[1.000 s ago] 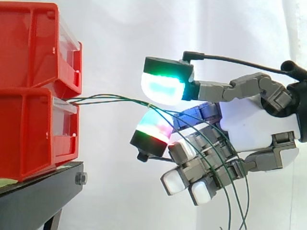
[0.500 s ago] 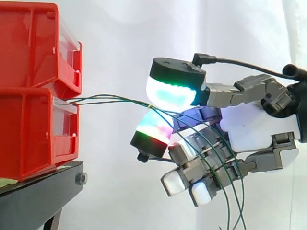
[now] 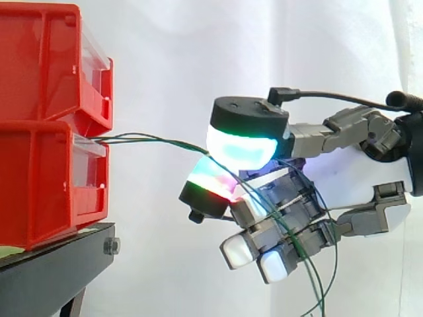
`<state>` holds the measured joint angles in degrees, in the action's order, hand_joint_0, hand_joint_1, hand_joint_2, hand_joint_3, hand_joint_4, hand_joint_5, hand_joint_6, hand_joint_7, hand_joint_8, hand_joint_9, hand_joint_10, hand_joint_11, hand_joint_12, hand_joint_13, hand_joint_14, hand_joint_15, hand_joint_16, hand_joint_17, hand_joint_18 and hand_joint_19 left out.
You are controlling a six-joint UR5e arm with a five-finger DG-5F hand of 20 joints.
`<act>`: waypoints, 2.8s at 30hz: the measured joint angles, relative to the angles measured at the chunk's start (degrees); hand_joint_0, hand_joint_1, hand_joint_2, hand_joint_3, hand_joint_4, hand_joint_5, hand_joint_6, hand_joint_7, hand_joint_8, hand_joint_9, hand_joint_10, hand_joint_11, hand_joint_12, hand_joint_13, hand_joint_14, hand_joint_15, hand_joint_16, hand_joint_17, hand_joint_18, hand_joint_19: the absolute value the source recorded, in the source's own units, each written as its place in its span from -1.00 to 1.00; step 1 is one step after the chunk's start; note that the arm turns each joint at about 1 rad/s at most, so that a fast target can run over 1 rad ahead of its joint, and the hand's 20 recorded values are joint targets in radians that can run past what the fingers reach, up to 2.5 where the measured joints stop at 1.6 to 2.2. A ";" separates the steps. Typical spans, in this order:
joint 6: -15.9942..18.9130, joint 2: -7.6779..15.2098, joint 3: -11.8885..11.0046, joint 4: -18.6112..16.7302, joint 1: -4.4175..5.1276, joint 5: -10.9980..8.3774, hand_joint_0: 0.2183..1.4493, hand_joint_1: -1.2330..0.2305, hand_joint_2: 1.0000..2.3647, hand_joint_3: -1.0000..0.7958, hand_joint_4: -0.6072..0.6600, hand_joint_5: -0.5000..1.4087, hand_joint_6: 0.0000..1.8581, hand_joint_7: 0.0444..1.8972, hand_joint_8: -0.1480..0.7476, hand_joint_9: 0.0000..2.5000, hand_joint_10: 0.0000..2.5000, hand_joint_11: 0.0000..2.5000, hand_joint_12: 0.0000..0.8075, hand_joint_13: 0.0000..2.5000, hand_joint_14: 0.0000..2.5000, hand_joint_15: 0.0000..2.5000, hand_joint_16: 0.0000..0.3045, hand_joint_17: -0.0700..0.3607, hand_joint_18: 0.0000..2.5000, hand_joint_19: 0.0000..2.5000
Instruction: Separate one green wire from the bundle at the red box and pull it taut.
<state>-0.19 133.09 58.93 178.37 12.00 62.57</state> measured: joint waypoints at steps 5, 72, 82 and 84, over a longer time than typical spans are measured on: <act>0.01 0.02 0.01 0.04 -0.19 0.01 -0.22 -0.58 -1.00 -0.44 0.05 -0.67 -0.03 0.11 -0.14 -0.16 -0.98 -0.30 -0.19 -0.25 -0.98 -0.62 -0.70 -0.20 -0.30 -0.58; -7.01 -0.62 0.01 1.66 -0.21 -0.96 -0.36 -0.32 -0.97 0.05 -0.05 -0.64 -0.01 0.17 -0.03 -0.10 -0.98 -0.30 -0.07 -0.26 -0.99 -0.62 -0.67 -0.15 -0.29 -0.56; -10.72 -0.81 0.02 2.04 -0.52 -1.36 -0.41 -0.27 -0.98 -0.11 0.09 -0.64 -0.04 0.13 -0.07 -0.12 -0.98 -0.31 -0.10 -0.29 -0.99 -0.62 -0.68 -0.16 -0.34 -0.56; -11.19 -0.95 0.03 2.15 -0.60 -1.73 -0.44 -0.22 -0.98 -0.25 0.11 -0.64 -0.05 0.10 -0.08 -0.13 -0.98 -0.32 -0.10 -0.30 -0.99 -0.62 -0.68 -0.17 -0.35 -0.55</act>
<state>-11.38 132.14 58.96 180.52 11.40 60.84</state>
